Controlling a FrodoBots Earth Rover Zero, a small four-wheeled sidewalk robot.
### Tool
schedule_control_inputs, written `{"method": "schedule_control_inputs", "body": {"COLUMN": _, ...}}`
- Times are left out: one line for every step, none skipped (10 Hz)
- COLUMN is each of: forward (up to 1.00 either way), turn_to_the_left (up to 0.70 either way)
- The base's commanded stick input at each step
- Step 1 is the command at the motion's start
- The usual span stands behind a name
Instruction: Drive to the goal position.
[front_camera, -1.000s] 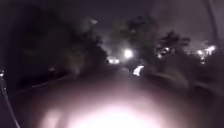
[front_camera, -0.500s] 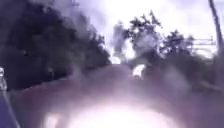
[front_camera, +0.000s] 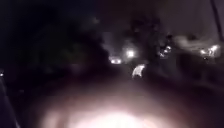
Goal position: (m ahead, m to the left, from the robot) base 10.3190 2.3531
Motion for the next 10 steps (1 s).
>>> {"method": "schedule_control_inputs", "body": {"forward": 0.5, "turn_to_the_left": 0.0}}
{"method": "schedule_control_inputs", "body": {"forward": 0.5, "turn_to_the_left": 0.03}}
{"method": "schedule_control_inputs", "body": {"forward": 0.5, "turn_to_the_left": 0.01}}
{"method": "schedule_control_inputs", "body": {"forward": 0.5, "turn_to_the_left": 0.0}}
{"method": "schedule_control_inputs", "body": {"forward": 0.5, "turn_to_the_left": 0.0}}
{"method": "schedule_control_inputs", "body": {"forward": 0.5, "turn_to_the_left": 0.0}}
{"method": "schedule_control_inputs", "body": {"forward": 0.5, "turn_to_the_left": 0.01}}
{"method": "schedule_control_inputs", "body": {"forward": 0.5, "turn_to_the_left": 0.01}}
{"method": "schedule_control_inputs", "body": {"forward": 0.5, "turn_to_the_left": 0.0}}
{"method": "schedule_control_inputs", "body": {"forward": 0.5, "turn_to_the_left": 0.0}}
